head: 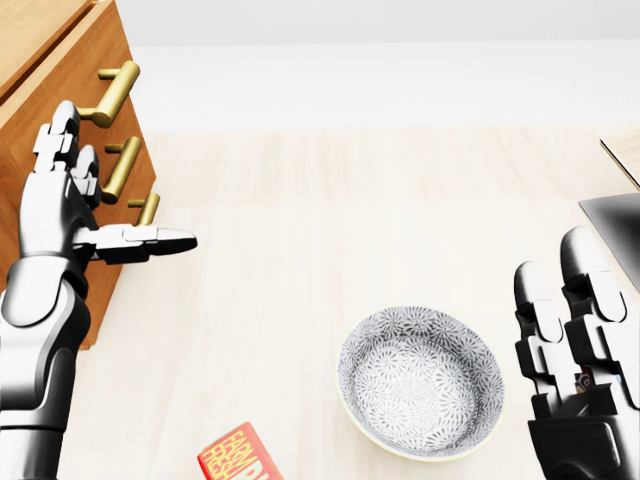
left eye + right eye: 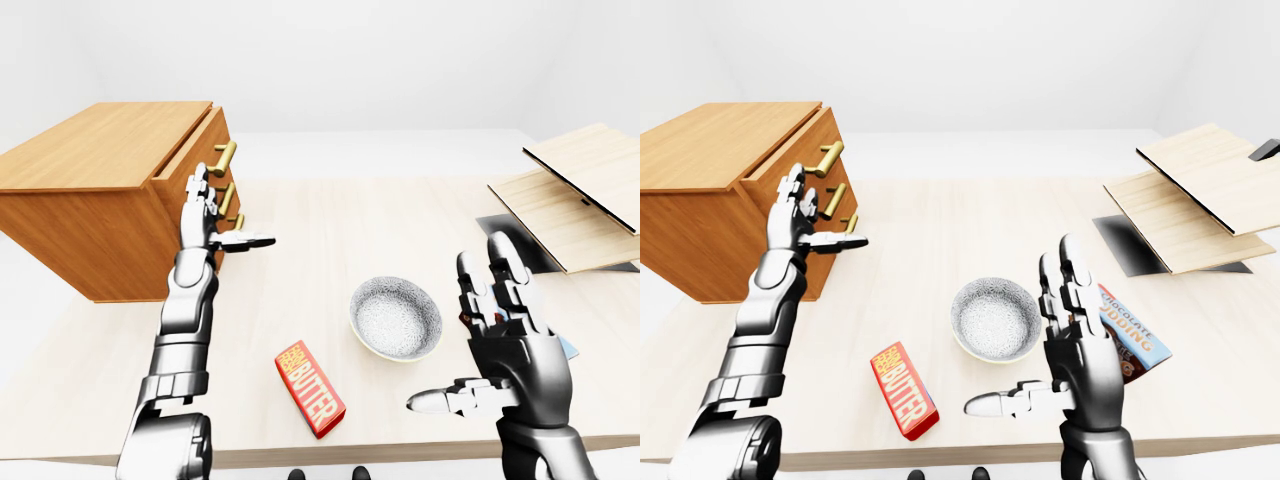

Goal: Close the top drawer of the cabinet and put the bowl on top of it.

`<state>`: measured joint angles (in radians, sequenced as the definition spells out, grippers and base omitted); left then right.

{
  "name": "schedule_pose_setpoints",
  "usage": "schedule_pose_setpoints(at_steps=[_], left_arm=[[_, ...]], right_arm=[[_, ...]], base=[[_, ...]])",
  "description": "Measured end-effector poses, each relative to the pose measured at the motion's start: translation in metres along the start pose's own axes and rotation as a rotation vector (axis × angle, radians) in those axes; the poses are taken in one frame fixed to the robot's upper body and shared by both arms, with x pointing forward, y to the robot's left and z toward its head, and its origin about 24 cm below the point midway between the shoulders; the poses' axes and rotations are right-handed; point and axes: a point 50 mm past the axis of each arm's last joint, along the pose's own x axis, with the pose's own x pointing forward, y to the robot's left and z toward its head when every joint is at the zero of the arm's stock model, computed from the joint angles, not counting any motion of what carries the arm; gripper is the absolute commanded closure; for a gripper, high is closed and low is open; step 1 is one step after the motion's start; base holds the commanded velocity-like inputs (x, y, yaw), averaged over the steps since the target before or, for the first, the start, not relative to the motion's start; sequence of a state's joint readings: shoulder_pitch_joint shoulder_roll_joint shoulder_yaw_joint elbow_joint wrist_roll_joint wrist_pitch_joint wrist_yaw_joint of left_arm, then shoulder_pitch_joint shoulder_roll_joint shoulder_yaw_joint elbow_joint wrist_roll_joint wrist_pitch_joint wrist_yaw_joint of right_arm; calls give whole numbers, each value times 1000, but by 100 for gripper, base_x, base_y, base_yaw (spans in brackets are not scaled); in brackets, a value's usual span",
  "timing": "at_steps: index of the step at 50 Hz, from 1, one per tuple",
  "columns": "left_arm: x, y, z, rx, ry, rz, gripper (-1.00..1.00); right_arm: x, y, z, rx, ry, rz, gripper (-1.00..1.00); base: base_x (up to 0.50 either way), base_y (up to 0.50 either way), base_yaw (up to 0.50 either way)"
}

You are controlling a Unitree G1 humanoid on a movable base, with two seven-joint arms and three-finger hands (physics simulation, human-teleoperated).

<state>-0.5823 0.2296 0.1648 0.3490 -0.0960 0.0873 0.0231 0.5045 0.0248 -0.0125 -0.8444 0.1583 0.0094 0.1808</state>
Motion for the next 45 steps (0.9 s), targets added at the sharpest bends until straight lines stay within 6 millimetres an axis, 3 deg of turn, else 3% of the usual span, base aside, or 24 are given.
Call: schedule_pose_setpoints(at_steps=[45], left_arm=[[18,29,-10,-23,108,91,-100]], right_arm=[[-1,2,-1,0,1,7,-100]], base=[[0,0,0]])
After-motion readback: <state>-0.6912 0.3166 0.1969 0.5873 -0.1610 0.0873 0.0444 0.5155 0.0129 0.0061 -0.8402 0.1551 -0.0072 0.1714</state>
